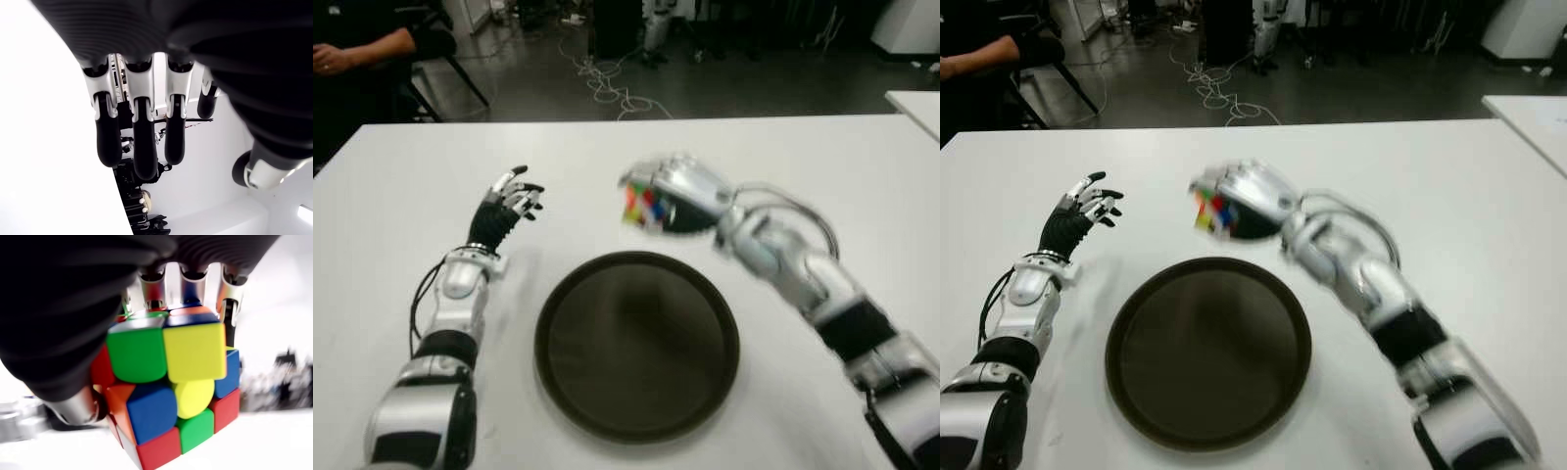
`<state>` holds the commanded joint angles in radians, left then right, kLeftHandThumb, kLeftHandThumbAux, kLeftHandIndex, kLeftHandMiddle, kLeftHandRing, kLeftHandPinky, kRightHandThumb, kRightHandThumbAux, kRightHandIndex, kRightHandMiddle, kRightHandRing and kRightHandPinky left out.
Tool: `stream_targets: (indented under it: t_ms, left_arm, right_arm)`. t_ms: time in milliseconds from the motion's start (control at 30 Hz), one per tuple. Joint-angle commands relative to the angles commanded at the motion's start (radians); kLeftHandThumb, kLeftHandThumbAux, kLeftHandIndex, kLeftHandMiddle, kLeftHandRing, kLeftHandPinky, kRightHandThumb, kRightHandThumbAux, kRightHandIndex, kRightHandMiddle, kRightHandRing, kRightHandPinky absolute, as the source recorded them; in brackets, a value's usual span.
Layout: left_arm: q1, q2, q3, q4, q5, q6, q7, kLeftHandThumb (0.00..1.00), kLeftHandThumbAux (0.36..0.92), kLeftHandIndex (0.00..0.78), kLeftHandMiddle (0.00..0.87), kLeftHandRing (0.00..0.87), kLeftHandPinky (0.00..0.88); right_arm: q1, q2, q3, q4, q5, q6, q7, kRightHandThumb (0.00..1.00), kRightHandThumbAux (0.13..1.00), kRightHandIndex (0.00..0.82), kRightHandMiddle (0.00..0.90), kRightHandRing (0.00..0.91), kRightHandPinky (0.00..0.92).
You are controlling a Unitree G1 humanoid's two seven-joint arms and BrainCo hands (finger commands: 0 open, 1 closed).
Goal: Pick up the Rubik's Cube and put it in the plate
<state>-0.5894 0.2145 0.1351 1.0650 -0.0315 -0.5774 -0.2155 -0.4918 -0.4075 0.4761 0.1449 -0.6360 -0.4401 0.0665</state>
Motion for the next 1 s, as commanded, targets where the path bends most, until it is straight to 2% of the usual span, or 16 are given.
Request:
stream_targets:
  t_ms: [133, 367, 700, 1000]
  left_arm:
    - [0.0, 0.004, -0.007, 0.001, 0.013, 0.01, 0.013, 0.095, 0.545, 0.126, 0.335, 0.412, 0.436]
    - [0.001, 0.001, -0.004, -0.002, 0.01, 0.012, 0.012, 0.1, 0.546, 0.129, 0.333, 0.411, 0.445]
    - [0.004, -0.005, -0.001, -0.009, 0.006, 0.011, 0.014, 0.109, 0.589, 0.129, 0.347, 0.428, 0.446]
    - [0.002, -0.004, 0.001, -0.009, 0.001, 0.013, 0.007, 0.105, 0.561, 0.121, 0.342, 0.427, 0.442]
  right_arm:
    - [0.037, -0.007, -0.017, -0.029, 0.076, -0.031, 0.069, 0.68, 0.738, 0.421, 0.681, 0.706, 0.721]
    - [0.024, -0.001, -0.033, -0.009, 0.128, -0.036, 0.158, 0.683, 0.736, 0.421, 0.702, 0.726, 0.747]
    - [0.011, 0.006, -0.041, 0.009, 0.146, -0.035, 0.233, 0.681, 0.736, 0.423, 0.711, 0.727, 0.735]
    - [0.0, -0.001, -0.045, 0.009, 0.147, -0.026, 0.298, 0.677, 0.739, 0.423, 0.679, 0.697, 0.701]
